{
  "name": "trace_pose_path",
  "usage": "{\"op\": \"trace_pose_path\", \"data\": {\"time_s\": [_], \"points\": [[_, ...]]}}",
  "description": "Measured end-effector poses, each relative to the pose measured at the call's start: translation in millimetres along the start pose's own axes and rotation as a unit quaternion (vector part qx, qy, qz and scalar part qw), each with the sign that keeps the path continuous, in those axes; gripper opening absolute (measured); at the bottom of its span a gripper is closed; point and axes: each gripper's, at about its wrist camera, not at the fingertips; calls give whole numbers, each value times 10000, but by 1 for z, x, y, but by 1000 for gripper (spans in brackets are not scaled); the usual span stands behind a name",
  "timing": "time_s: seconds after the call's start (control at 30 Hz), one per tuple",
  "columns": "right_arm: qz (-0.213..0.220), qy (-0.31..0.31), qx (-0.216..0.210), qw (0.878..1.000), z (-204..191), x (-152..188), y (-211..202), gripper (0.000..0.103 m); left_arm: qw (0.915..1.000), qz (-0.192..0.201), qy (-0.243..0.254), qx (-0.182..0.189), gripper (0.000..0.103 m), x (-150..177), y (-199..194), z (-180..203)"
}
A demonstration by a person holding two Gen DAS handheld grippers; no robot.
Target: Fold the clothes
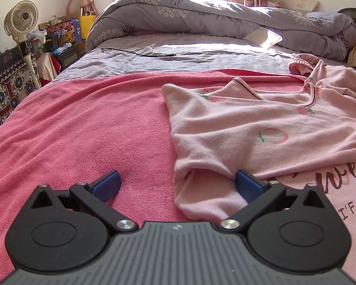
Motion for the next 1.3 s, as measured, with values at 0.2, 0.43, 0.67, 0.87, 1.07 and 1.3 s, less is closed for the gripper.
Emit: {"op": "trace_pose_path", "data": {"time_s": [0.2,0.43,0.67,0.87,1.07,1.3], "points": [[-660,335,923,9930,-9,2,53,103,10000,20,-28,11,103,0,1,-1],[-833,557,814,9916,-2,7,54,85,10000,33,-48,16,103,0,1,-2],[-436,1466,892,9842,23,-11,11,25,10000,37,-50,18,103,1,1,-2],[8,2059,601,9767,53,-50,-42,23,10000,42,-53,16,103,0,1,-1],[137,2482,-418,9677,47,-101,-89,23,10000,58,-70,25,103,0,1,-2],[-263,1714,-2541,9515,-104,-145,-84,23,9999,73,-126,70,103,1,0,-4]]}}
Point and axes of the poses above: each gripper's, at about its wrist camera, not at the fingertips, and y roughly the way its jaws point, z to its right, x to its underside, and after that the axes turned 9 degrees about y, right-handed
